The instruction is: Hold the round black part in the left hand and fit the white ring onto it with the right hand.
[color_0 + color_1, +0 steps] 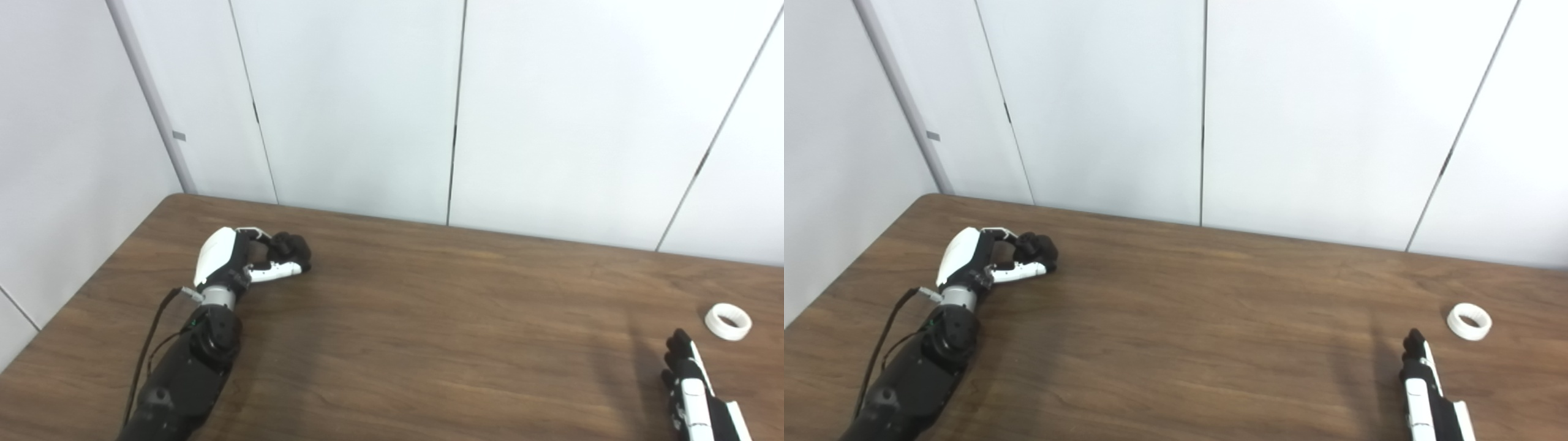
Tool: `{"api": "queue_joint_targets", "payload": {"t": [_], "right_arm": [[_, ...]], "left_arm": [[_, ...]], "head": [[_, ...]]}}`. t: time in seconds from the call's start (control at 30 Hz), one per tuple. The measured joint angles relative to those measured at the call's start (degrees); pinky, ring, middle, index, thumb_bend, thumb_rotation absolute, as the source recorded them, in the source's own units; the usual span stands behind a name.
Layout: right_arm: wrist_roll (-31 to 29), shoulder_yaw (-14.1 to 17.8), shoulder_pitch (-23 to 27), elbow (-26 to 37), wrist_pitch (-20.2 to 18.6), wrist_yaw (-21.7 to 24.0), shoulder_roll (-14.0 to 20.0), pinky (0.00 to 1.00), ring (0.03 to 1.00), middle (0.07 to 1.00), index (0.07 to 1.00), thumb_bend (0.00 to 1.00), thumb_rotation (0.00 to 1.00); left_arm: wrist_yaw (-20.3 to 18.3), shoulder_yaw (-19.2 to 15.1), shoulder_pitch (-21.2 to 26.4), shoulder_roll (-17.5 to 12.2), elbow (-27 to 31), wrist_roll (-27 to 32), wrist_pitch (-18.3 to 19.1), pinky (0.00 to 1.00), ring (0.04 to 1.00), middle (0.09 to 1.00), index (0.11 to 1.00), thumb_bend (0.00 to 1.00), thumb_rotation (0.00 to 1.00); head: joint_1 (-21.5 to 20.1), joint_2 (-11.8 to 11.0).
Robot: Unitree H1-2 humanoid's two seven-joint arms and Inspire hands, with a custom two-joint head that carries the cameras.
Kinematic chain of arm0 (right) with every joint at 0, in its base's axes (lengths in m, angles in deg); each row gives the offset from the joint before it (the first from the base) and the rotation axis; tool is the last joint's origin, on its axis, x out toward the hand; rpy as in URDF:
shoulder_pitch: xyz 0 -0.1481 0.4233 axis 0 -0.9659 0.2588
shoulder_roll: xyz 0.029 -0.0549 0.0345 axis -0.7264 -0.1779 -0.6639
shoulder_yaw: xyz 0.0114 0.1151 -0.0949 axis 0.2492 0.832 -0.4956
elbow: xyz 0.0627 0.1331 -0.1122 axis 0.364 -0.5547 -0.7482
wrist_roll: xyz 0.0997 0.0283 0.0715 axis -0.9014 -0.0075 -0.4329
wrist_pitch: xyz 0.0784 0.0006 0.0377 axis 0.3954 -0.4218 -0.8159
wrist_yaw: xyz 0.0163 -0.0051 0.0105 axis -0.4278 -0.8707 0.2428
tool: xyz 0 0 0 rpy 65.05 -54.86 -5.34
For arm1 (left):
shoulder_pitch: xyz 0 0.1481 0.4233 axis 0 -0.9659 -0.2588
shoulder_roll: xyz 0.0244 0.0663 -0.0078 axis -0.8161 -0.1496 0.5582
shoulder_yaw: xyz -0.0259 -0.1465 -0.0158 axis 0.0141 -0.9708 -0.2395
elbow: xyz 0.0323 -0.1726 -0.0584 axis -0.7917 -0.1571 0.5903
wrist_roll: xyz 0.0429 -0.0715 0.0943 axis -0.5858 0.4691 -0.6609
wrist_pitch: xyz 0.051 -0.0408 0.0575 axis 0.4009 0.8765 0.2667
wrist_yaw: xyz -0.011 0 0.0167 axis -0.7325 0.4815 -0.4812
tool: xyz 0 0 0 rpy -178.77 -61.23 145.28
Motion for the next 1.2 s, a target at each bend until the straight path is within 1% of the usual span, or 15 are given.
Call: {"api": "queue_joint_targets", "payload": {"t": [0.1, 0.17, 0.27, 0.4, 0.57, 0.7, 0.8, 0.87, 0.97, 1.07, 1.13, 1.2], "right_arm": [[0.3, 0.0, 0.0, -0.4, 0.1, 0.0, 0.0, 1.00, 1.000, 0.991, 1.000, 0.46, 1.00], [0.5, -0.1, 0.0, -0.7, 0.3, 0.0, 0.0, 1.00, 1.000, 0.992, 1.000, 0.47, 1.00], [0.7, -0.3, 0.1, -0.9, 0.9, 0.0, 0.0, 1.00, 1.000, 0.991, 1.000, 0.47, 1.00], [0.7, -0.3, 0.4, -1.9, 1.8, 0.0, -0.1, 1.00, 0.999, 0.989, 1.000, 0.47, 1.00], [0.8, -0.7, 0.8, -2.6, 2.3, 0.0, -0.2, 1.00, 0.998, 0.991, 1.000, 0.49, 1.00], [1.2, -0.9, 0.8, -2.7, 2.6, -0.3, -0.5, 1.00, 0.986, 0.984, 1.000, 0.51, 1.00], [1.4, -1.0, 0.8, -2.8, 2.6, -0.7, -1.0, 1.00, 0.992, 0.986, 1.000, 0.52, 1.00], [1.7, -1.0, 0.8, -2.8, 2.6, -1.0, -1.2, 1.00, 0.994, 0.988, 1.000, 0.51, 1.00], [2.0, -1.1, 0.9, -2.8, 2.6, -1.3, -1.4, 1.00, 0.989, 0.983, 0.999, 0.50, 1.00], [2.0, -1.0, 0.9, -2.8, 2.5, -1.8, -2.0, 1.00, 0.988, 0.975, 0.997, 0.53, 1.00], [2.0, -1.0, 1.0, -2.7, 2.2, -1.9, -2.1, 1.00, 0.982, 0.970, 0.994, 0.55, 1.00], [2.0, -1.0, 1.0, -2.3, 1.6, -1.9, -2.1, 1.00, 0.980, 0.966, 0.990, 0.56, 1.00]], "left_arm": [[-0.1, 1.8, -1.2, 0.1, 3.9, -3.0, -0.6, 1.00, 0.839, 0.730, 0.484, 0.52, 0.05], [-0.1, 2.4, -1.5, 0.3, 5.2, -4.6, -0.9, 1.00, 0.836, 0.730, 0.484, 0.52, 0.05], [-0.5, 2.9, -2.5, 1.2, 8.9, -6.2, -0.8, 1.00, 0.842, 0.731, 0.484, 0.52, 0.05], [-2.6, 4.1, -4.4, 3.2, 14.5, -7.4, -0.7, 1.00, 0.845, 0.739, 0.484, 0.52, 0.05], [-5.3, 7.4, -7.6, 4.6, 19.9, -10.1, -1.1, 1.00, 0.829, 0.734, 0.484, 0.52, 0.05], [-6.9, 9.7, -9.2, 5.0, 23.9, -14.3, -1.3, 1.00, 0.820, 0.726, 0.484, 0.52, 0.05], [-7.3, 11.2, -10.5, 5.9, 26.7, -16.8, -1.6, 0.97, 0.807, 0.721, 0.483, 0.52, 0.05], [-8.0, 12.2, -11.3, 7.0, 27.8, -18.4, -1.7, 0.96, 0.806, 0.723, 0.484, 0.52, 0.05], [-8.6, 13.7, -12.4, 8.9, 28.0, -19.9, -2.3, 0.98, 0.813, 0.723, 0.483, 0.52, 0.05], [-9.2, 14.9, -13.3, 10.5, 28.0, -21.0, -3.0, 0.98, 0.811, 0.723, 0.483, 0.52, 0.05], [-9.4, 15.4, -13.5, 11.2, 28.0, -21.7, -3.1, 0.97, 0.812, 0.726, 0.484, 0.52, 0.05], [-9.5, 16.3, -13.8, 11.5, 28.0, -23.0, -3.2, 0.96, 0.807, 0.725, 0.484, 0.52, 0.05]], "head": [[-0.5, 0.2], [-1.1, 0.3], [-2.0, 0.3], [-2.9, 0.3], [-5.6, 0.8], [-6.9, 1.0], [-7.5, 1.0], [-7.9, 1.2], [-8.4, 1.6], [-9.2, 2.1], [-9.2, 2.1], [-9.8, 2.6]]}}
